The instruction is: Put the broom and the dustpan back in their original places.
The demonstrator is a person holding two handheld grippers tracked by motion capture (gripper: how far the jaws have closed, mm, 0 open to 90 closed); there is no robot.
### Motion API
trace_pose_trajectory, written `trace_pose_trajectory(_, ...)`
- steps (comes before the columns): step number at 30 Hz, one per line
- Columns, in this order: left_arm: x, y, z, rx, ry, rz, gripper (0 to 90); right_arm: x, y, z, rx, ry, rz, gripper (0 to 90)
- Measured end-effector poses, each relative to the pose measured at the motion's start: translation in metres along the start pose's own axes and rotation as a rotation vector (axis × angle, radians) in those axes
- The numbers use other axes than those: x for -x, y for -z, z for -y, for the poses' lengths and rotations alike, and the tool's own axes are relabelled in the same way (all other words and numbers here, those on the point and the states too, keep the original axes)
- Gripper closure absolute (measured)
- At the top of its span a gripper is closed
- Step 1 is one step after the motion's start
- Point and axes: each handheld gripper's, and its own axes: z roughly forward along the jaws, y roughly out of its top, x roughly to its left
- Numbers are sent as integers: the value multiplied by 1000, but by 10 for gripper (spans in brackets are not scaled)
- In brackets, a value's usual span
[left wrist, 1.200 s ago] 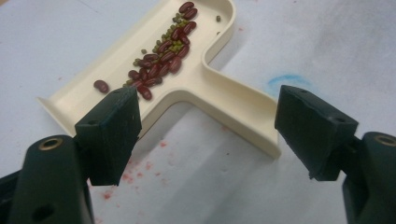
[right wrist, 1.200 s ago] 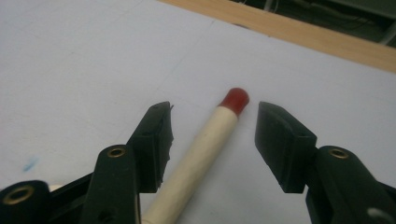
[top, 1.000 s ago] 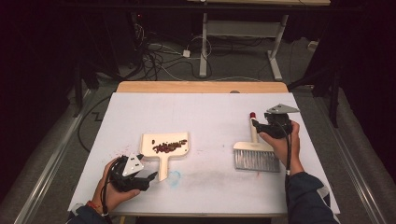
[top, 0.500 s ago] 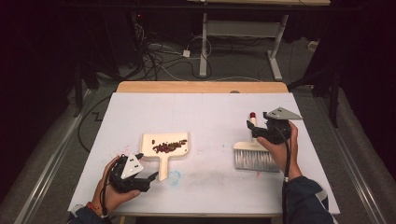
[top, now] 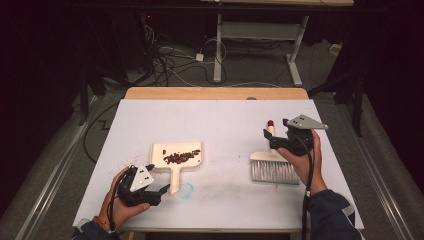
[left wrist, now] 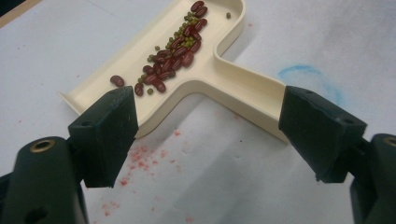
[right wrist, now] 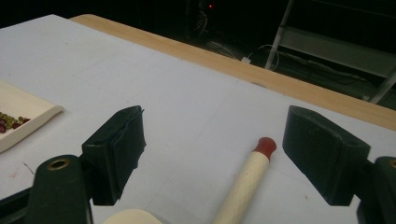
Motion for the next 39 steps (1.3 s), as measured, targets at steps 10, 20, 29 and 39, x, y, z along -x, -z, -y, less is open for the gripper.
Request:
trace_pose_trajectory(10, 1, 1, -1, 0, 0, 9, 198, -5, 10, -4, 6, 33, -8, 218)
trace_pose_trajectory(20, 2, 1, -1, 0, 12, 15, 198, -13, 22, -5, 13, 73, -23, 212)
trace_pose_trajectory(29, 2, 1, -2, 8, 2, 12, 198, -19, 30, -10, 19, 106, -30, 213)
trace_pose_trajectory(39, 3, 1, -2, 11, 2, 15, 198, -35, 45, -12, 19, 158, -61, 218)
